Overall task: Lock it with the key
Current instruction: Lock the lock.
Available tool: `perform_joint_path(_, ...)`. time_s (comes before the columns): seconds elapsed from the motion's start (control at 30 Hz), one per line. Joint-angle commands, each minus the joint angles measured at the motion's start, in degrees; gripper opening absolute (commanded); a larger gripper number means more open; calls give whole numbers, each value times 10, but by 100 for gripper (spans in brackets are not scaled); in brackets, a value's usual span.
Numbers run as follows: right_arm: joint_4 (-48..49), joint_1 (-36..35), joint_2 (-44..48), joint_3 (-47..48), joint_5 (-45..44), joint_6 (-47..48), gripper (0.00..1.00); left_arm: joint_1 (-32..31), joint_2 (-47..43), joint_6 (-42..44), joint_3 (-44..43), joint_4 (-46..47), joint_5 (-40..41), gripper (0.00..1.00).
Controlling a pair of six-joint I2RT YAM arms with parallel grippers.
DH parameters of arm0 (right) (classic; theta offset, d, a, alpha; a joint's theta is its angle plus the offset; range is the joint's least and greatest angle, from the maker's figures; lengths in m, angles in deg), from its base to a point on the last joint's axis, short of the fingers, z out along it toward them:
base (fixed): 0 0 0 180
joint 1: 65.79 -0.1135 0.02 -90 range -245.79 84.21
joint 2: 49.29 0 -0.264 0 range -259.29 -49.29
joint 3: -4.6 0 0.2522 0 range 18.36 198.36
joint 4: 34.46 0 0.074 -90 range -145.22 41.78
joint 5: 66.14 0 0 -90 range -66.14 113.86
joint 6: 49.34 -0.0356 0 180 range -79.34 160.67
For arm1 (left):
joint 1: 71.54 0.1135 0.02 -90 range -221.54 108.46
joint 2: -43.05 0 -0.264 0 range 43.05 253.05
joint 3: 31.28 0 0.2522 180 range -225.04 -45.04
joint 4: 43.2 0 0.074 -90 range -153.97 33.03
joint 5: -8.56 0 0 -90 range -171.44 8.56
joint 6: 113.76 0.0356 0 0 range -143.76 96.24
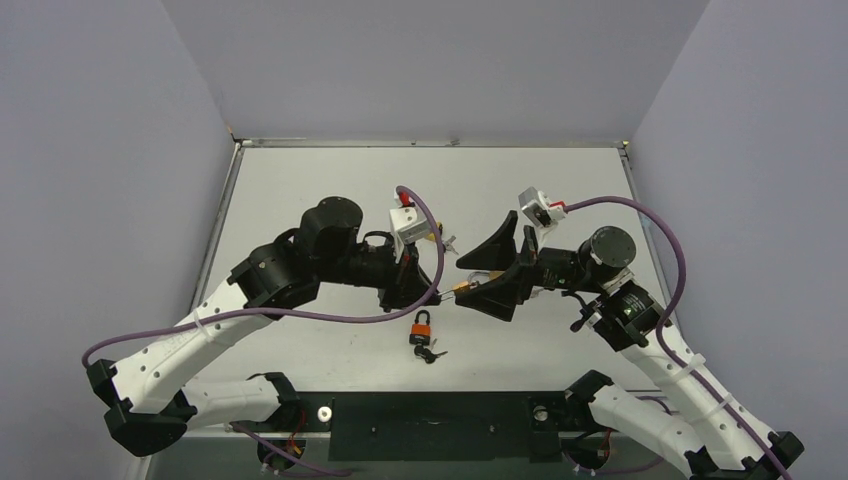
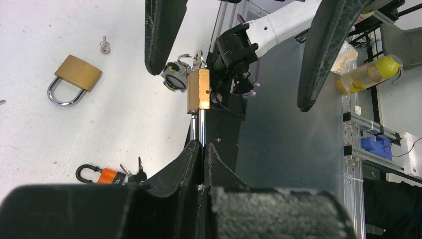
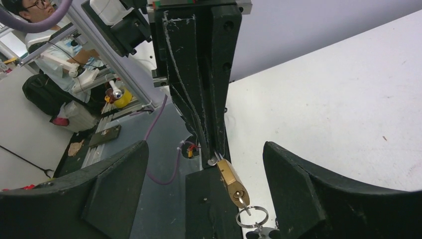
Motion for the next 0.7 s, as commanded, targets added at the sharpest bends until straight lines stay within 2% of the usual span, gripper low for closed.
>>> perform_joint_path(0.0,28,4,8,31,22,3,80,5,0,-14,-35,58,-29,0)
perform_joint_path(0.37,2,11,-8,46,30,17,78,18,-2,-15,-48,68,-58,0)
perform_joint_path(0.67,-24,20,-6,37,19,29,65,21,-10,-19,-49,65,-65,0)
